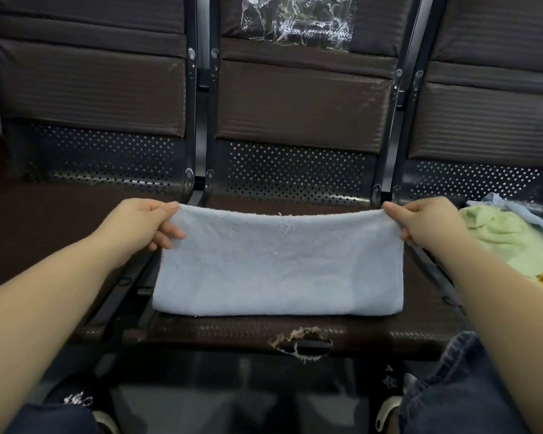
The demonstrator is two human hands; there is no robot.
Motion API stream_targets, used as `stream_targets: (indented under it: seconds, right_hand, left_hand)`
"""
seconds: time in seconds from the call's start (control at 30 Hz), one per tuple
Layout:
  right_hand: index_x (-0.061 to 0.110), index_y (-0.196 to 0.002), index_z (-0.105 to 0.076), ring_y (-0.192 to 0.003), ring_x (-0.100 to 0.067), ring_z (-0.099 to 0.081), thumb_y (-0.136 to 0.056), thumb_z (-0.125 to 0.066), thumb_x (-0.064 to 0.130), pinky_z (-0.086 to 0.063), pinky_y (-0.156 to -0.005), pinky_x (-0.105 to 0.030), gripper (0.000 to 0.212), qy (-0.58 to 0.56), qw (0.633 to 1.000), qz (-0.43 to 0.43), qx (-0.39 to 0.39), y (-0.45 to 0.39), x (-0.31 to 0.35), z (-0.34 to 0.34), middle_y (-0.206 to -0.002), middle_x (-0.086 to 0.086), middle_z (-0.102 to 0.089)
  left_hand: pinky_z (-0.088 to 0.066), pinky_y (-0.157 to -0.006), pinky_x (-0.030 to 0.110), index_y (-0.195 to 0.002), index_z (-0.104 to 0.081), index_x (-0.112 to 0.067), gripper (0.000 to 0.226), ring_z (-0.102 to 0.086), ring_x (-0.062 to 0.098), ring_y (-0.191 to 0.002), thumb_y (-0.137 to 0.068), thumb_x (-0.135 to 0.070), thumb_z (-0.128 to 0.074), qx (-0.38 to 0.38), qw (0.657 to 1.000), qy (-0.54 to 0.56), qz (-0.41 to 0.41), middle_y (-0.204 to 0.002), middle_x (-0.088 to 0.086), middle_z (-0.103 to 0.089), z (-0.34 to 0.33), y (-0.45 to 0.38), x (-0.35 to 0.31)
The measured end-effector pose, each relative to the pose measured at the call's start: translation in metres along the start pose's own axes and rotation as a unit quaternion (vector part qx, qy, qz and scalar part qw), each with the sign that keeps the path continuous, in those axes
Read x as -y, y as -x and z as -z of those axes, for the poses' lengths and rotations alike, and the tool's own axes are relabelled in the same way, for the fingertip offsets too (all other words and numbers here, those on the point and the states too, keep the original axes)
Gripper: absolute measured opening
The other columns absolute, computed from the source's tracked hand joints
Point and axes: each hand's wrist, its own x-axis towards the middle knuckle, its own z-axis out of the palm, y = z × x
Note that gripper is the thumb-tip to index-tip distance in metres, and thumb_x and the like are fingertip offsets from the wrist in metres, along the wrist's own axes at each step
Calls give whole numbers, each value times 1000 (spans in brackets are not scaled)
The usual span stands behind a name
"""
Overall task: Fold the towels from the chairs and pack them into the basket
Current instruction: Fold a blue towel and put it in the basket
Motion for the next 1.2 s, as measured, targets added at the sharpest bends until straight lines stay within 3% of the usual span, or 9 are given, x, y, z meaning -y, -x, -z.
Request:
stream_targets:
  seconds: [0.1,0.2,0.37,0.43,0.53,0.63,0.8,0.9,1.2]
  right_hand:
    - [8,-72,-66,-57,-19,-64,-92,-60,38,-56,-79,-41,36,-111,993,-26,-20,-17,-7,-28,-52,1,-66]
    - [13,-78,-68,-69,-16,-68,-93,-57,37,-55,-81,-40,30,-99,994,-29,-22,-29,-14,-54,-68,0,-71]
    - [16,-114,-64,-86,-23,-63,-94,-53,33,-49,-71,-32,28,2,1000,-28,4,-52,-13,-81,-99,-6,-70]
    - [17,-141,-42,-108,-29,-58,-92,-57,31,-46,-82,-35,53,51,993,-60,92,-55,-9,-93,-126,-10,-59]
    - [17,-152,-10,-125,-31,-47,-89,-61,36,-44,-91,-37,83,132,971,-72,183,-50,0,-106,-151,-11,-33]
    - [20,-153,-8,-137,-28,-33,-90,-56,45,-36,-107,-38,83,173,960,36,218,-31,12,-120,-158,-5,-17]
    - [24,-153,1,-148,-22,4,-92,-34,63,-4,-119,-45,80,245,888,145,360,9,24,-150,-161,-4,7]
    - [26,-152,7,-147,-23,12,-92,-26,67,2,-118,-46,81,281,871,131,382,17,14,-153,-159,-3,16]
    - [24,-153,8,-147,-24,14,-92,-20,67,5,-118,-45,79,280,893,111,334,42,7,-143,-159,-5,17]
  left_hand:
    - [-44,-53,24,-101,-61,-15,20,-63,7,-48,-100,-29,-47,-20,998,55,28,-82,-1,-74,-17,-20,2]
    - [-46,-57,26,-122,-56,-11,29,-65,17,-64,-102,-26,-41,-34,999,27,30,-103,-1,-67,-39,-39,4]
    - [-52,-60,30,-132,-50,-14,33,-66,17,-75,-100,-21,-46,-13,997,5,78,-115,2,-61,-68,-64,3]
    - [-52,-71,34,-144,-35,-19,49,-64,21,-85,-98,-23,-50,23,991,-21,128,-112,4,-57,-79,-68,4]
    - [-44,-93,34,-153,-7,-23,78,-50,31,-123,-93,-36,-56,91,967,-204,122,-149,8,-37,-95,-67,6]
    - [-23,-114,40,-153,-2,-23,80,-14,30,-145,-94,-49,-48,152,907,-392,6,-161,5,-5,-116,-51,4]
    - [5,-117,43,-151,10,-32,76,17,24,-146,-92,-67,-23,296,807,-511,-27,-158,4,21,-138,-22,18]
    - [8,-118,43,-150,15,-36,75,20,22,-145,-91,-70,-19,302,801,-517,-23,-157,1,26,-124,-14,26]
    - [4,-119,34,-151,11,-32,71,19,13,-145,-96,-58,-26,279,821,-494,-70,-157,-7,22,-51,21,56]
